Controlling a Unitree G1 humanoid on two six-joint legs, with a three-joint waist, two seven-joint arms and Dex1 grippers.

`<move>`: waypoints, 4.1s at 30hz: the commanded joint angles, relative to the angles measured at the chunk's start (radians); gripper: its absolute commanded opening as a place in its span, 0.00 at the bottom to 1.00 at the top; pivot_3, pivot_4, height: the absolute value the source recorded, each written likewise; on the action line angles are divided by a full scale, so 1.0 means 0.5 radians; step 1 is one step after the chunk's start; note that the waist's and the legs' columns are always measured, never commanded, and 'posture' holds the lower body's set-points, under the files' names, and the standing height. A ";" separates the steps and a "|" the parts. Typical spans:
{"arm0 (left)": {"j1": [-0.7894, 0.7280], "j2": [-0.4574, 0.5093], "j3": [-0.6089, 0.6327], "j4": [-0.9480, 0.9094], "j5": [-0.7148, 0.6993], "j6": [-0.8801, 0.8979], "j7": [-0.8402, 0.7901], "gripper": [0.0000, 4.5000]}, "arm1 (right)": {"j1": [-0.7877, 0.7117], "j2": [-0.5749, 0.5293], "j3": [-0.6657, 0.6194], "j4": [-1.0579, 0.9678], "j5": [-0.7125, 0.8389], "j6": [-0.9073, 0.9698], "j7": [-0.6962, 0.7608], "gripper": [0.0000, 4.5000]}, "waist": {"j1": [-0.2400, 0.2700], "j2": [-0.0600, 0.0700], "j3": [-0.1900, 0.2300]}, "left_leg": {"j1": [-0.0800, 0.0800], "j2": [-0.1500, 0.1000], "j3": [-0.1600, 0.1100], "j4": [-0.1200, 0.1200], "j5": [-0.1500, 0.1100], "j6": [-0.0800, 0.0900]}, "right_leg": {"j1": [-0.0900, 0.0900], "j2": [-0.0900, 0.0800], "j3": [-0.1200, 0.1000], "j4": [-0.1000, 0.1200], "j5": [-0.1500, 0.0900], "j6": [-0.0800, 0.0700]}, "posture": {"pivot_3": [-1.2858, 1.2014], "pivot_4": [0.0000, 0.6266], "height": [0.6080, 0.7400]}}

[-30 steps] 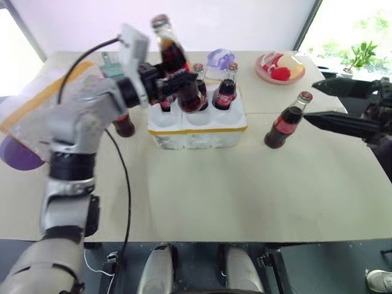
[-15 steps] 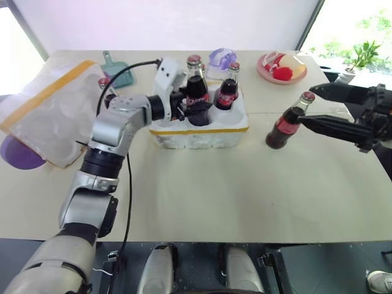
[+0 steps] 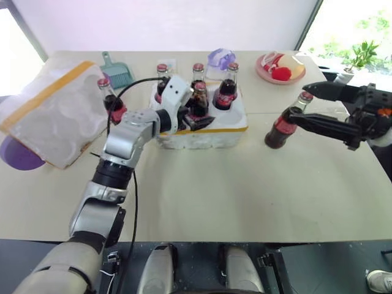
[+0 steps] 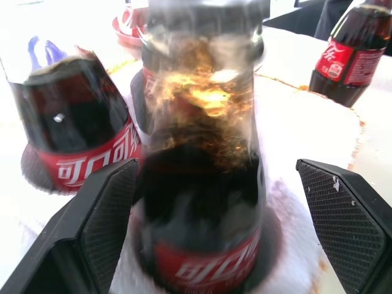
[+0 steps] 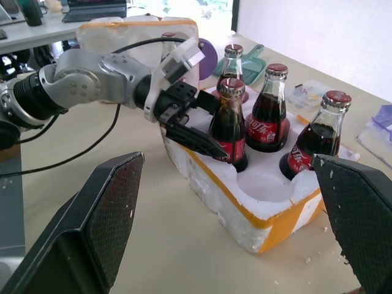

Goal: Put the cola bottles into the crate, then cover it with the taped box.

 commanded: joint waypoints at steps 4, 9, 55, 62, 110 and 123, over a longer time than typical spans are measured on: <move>0.462 0.341 0.745 -0.870 -0.547 0.402 0.061 0.99 | -0.062 -0.029 0.010 0.038 -0.040 -0.069 0.059 1.00 | -0.030 0.000 0.000 | 0.000 0.001 -0.002 -0.002 0.000 0.000 | -0.001 0.001 -0.001 0.001 0.000 0.000 | 0.52 0.24 0.97; 0.766 0.441 1.092 -1.060 -0.539 0.550 0.419 0.99 | -0.083 -0.029 0.026 0.065 -0.062 -0.077 0.096 1.00 | 0.003 0.001 -0.001 | 0.003 0.001 -0.002 0.000 0.000 0.000 | 0.005 0.000 -0.001 0.000 0.000 0.000 | 0.52 0.24 0.97; 0.413 0.533 0.881 -0.258 -0.380 0.022 0.323 0.62 | -0.125 -0.012 0.028 0.057 -0.069 -0.047 -0.003 1.00 | 0.006 -0.005 0.002 | -0.001 0.000 -0.001 0.000 0.000 0.000 | 0.001 0.000 -0.002 0.000 0.001 0.000 | 0.52 0.24 0.97; 0.063 0.539 0.968 -0.555 -0.700 0.451 0.541 0.62 | -0.072 -0.021 -0.013 0.041 -0.077 -0.041 -0.003 1.00 | 0.036 -0.016 0.007 | -0.002 -0.001 -0.003 0.003 0.000 -0.001 | 0.005 -0.001 -0.002 -0.002 0.003 0.003 | 0.52 0.24 0.97; 0.178 0.729 0.922 -0.775 -1.322 0.719 -0.167 0.99 | 0.725 0.126 -0.411 -0.153 -0.173 0.016 -0.136 1.00 | 0.012 -0.013 0.006 | 0.010 -0.001 -0.002 0.000 0.000 0.000 | 0.016 -0.001 -0.001 -0.003 0.002 0.003 | 0.52 0.24 0.97; 0.600 0.866 0.381 -1.045 -0.936 0.364 -0.408 0.99 | 0.795 0.774 -0.063 -0.021 -0.689 -0.502 -0.625 1.00 | 0.016 -0.013 0.005 | 0.032 -0.001 -0.002 -0.003 0.000 -0.001 | 0.038 -0.001 0.000 -0.009 -0.003 -0.006 | 0.52 0.24 0.97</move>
